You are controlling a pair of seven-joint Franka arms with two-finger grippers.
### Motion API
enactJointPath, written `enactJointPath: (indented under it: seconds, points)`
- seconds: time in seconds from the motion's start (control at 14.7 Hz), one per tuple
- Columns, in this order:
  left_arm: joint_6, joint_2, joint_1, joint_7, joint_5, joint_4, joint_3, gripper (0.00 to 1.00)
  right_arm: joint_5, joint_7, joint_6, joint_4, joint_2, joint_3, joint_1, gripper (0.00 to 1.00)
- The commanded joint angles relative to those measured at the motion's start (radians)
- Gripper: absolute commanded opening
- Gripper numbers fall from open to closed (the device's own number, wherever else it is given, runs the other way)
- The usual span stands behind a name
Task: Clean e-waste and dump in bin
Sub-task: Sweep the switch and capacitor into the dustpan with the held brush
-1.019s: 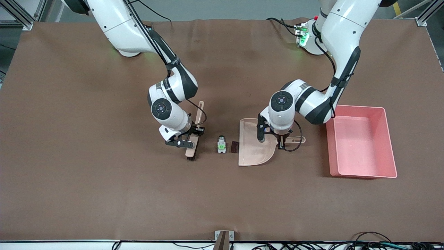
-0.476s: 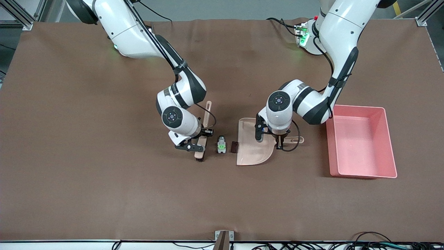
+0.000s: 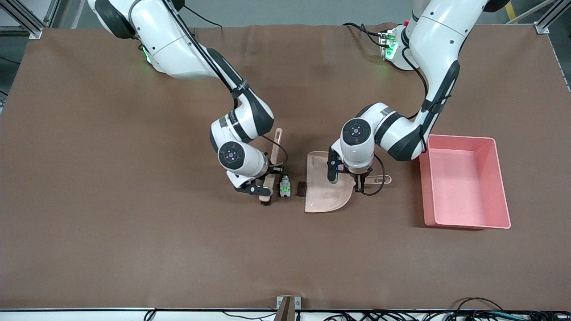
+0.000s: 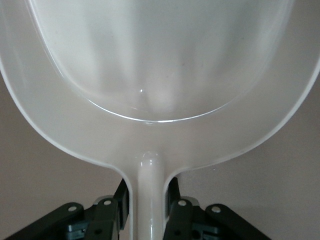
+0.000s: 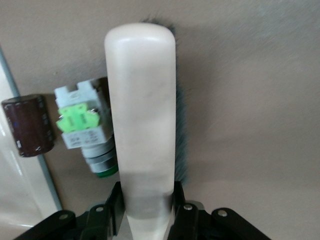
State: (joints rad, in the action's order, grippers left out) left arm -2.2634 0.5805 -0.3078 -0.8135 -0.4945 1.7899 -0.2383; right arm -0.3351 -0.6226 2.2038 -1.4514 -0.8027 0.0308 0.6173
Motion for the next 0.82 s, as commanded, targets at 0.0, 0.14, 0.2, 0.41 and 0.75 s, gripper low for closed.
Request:
enactJointPath:
  seconds: [0.0, 0.14, 0.2, 0.41, 0.75]
  points:
    - [0.027, 0.019, -0.008, 0.016, -0.022, -0.033, 0.000, 0.13, -0.027, -0.023, -0.016, 0.045, -0.027, 0.000, 0.016, 0.00]
    - [0.027, 0.019, -0.008, 0.016, -0.024, -0.033, 0.000, 0.13, -0.039, -0.022, -0.018, 0.060, -0.035, 0.011, 0.016, 0.00]
    - [0.027, 0.019, -0.008, 0.016, -0.022, -0.033, 0.000, 0.13, -0.039, -0.023, -0.018, 0.071, -0.039, 0.017, 0.016, 0.00]
    - [0.027, 0.019, -0.007, 0.016, -0.022, -0.035, 0.000, 0.13, -0.039, -0.022, -0.019, 0.107, -0.059, 0.030, 0.016, 0.00]
    - [0.027, 0.019, -0.008, 0.014, -0.022, -0.037, 0.000, 0.13, -0.038, -0.023, -0.018, 0.149, -0.082, 0.041, 0.036, 0.00]
